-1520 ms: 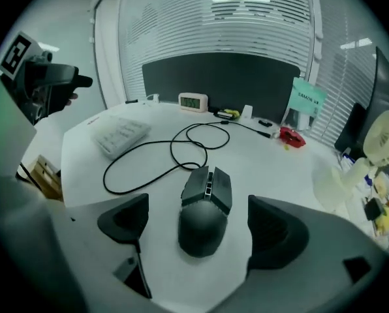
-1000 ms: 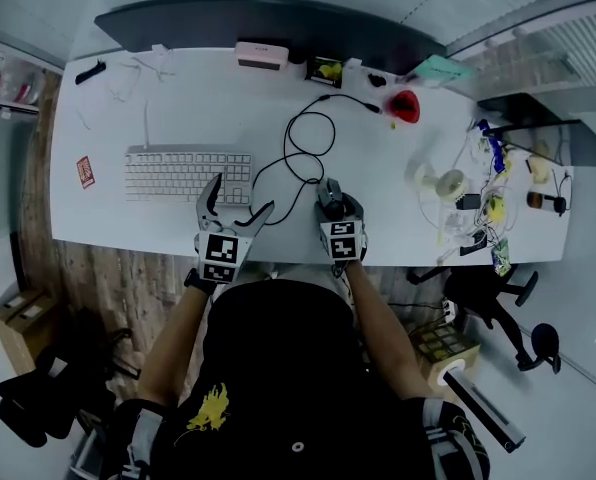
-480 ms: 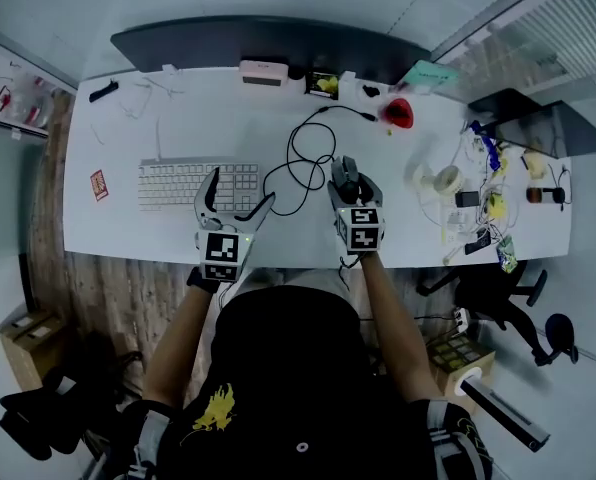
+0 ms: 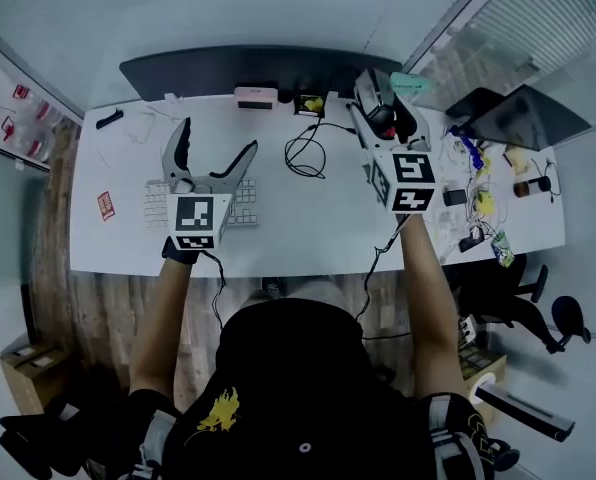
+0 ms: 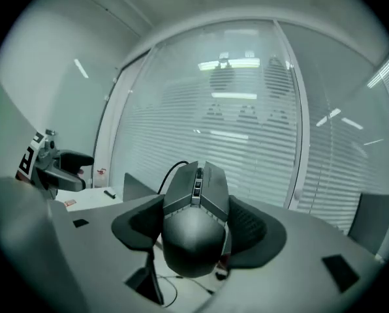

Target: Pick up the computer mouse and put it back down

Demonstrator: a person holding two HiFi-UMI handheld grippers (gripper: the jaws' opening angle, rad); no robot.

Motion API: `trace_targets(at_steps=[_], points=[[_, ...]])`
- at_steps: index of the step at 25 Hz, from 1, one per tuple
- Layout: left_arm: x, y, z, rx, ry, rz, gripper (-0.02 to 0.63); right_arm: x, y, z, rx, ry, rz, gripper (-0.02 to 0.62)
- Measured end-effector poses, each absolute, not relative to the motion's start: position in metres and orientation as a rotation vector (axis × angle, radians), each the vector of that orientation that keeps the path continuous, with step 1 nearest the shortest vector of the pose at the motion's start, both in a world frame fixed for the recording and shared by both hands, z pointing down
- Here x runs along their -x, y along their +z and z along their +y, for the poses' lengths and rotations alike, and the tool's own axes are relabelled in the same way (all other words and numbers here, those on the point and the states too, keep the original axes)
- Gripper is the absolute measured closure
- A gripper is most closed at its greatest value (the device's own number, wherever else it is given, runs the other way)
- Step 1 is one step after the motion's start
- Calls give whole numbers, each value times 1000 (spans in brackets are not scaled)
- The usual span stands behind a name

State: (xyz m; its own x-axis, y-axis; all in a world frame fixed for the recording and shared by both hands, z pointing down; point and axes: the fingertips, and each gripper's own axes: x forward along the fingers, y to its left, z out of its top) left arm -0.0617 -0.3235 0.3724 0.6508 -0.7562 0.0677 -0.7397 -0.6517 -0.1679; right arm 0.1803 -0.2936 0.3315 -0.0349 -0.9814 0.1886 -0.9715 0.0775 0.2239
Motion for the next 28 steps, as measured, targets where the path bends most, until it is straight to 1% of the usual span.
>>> trace_targets(at_steps=[3,7,9,12,15,22,28], points=[[67,317,-334,2684,-131,1262,95,-173,257,-292,-1971,-183,-2128,288],[65,218,-338,2631,12,1239,95,-167,164,-283,-1996,-372,-2167,288],[62,178,-335,2587,68,1205,95,-159,133,-279,-1988,-453,-2179,288],[55,148,-331,2553,103,1168,95,-145,113,-274,-1949,-535,-2181,288],[44,147,-330,2531,79,1148,95,-139,116,-275,-1921,-532,-2192,288],[26,187,-338,2545,-33,1139,95,-152,157,-287,-1893,-409,-2205,288],[11,264,-342,2622,-224,1101,95,-162,249,-293,-1854,-158,-2206,288]])
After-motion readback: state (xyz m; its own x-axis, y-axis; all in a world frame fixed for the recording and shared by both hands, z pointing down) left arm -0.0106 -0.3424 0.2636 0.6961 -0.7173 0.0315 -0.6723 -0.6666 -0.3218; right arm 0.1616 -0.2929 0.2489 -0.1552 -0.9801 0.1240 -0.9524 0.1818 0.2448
